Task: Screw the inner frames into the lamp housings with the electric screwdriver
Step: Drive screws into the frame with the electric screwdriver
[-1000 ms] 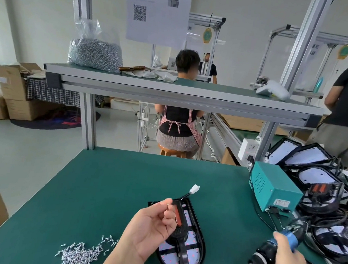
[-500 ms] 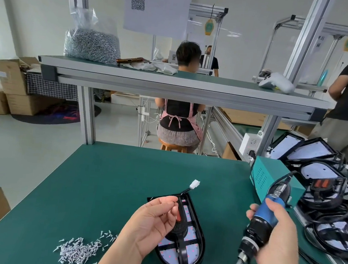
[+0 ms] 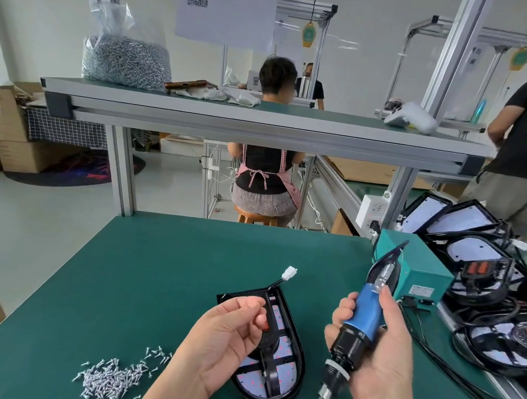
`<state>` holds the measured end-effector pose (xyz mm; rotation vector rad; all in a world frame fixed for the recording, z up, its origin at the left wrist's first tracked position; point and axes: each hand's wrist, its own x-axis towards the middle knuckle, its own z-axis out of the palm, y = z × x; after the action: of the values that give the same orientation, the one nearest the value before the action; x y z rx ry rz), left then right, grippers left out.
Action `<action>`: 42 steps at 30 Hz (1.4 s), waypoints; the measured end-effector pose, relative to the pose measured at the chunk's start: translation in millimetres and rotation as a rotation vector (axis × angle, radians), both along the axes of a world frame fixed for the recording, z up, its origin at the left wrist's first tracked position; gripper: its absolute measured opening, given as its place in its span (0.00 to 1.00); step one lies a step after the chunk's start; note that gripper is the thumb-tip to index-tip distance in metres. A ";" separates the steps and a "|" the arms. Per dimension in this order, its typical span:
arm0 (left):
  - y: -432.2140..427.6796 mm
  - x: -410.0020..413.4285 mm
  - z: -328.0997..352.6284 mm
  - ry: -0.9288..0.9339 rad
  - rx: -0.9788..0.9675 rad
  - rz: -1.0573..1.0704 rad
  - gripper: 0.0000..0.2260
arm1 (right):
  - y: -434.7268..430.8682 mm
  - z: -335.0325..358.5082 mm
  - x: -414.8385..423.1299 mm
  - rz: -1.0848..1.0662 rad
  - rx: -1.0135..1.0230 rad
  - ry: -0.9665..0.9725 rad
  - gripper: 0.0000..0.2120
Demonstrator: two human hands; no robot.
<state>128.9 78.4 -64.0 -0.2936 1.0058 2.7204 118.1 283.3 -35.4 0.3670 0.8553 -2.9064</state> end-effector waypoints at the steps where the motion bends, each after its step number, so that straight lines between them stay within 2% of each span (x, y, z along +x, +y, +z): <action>1: 0.2 0.4 -0.2 0.001 -0.004 -0.007 0.07 | -1.1 -0.2 -1.1 0.014 -0.040 0.006 0.21; 9: -3.7 4.1 1.5 0.016 -0.023 -0.012 0.06 | -9.5 0.1 -2.5 0.042 -0.381 0.145 0.25; 13: -2.6 6.6 4.9 0.027 -0.066 -0.025 0.04 | -12.8 6.2 -4.8 0.007 -0.448 0.241 0.40; 14: -2.2 7.5 6.1 0.029 -0.087 -0.029 0.04 | -14.2 7.7 -4.2 -0.006 -0.404 0.253 0.39; 17: -1.2 10.0 7.6 0.027 -0.137 -0.029 0.04 | -20.7 13.4 -2.1 -0.086 -0.188 0.244 0.21; 20: 0.5 13.0 8.3 0.028 -0.148 -0.029 0.03 | -26.9 24.5 -4.5 -0.163 -0.047 0.256 0.15; 22: 1.8 14.6 7.7 0.030 -0.156 -0.035 0.04 | -28.8 32.3 -6.8 -0.198 -0.028 0.268 0.15; 27: 5.8 16.6 9.0 0.033 -0.168 -0.059 0.03 | -25.8 40.5 -4.5 -0.118 -0.193 0.346 0.16; 30: 8.6 16.0 10.3 0.031 -0.174 -0.067 0.03 | -32.0 40.7 -2.5 -0.145 -0.204 0.352 0.15; 34: 11.9 15.6 10.1 0.027 -0.173 -0.077 0.02 | -36.8 37.4 -2.7 -0.317 -0.041 0.355 0.17; 39: 15.8 17.2 8.5 0.027 -0.154 -0.125 0.04 | -32.6 39.2 -11.4 -0.465 0.072 0.392 0.09; 42: 20.1 17.1 9.0 0.023 -0.130 -0.137 0.03 | -33.2 37.7 -17.0 -0.497 0.094 0.371 0.07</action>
<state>146.0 98.5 -55.0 -0.2074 1.1667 2.5471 101.1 250.0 2.2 0.0414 1.0859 -3.4734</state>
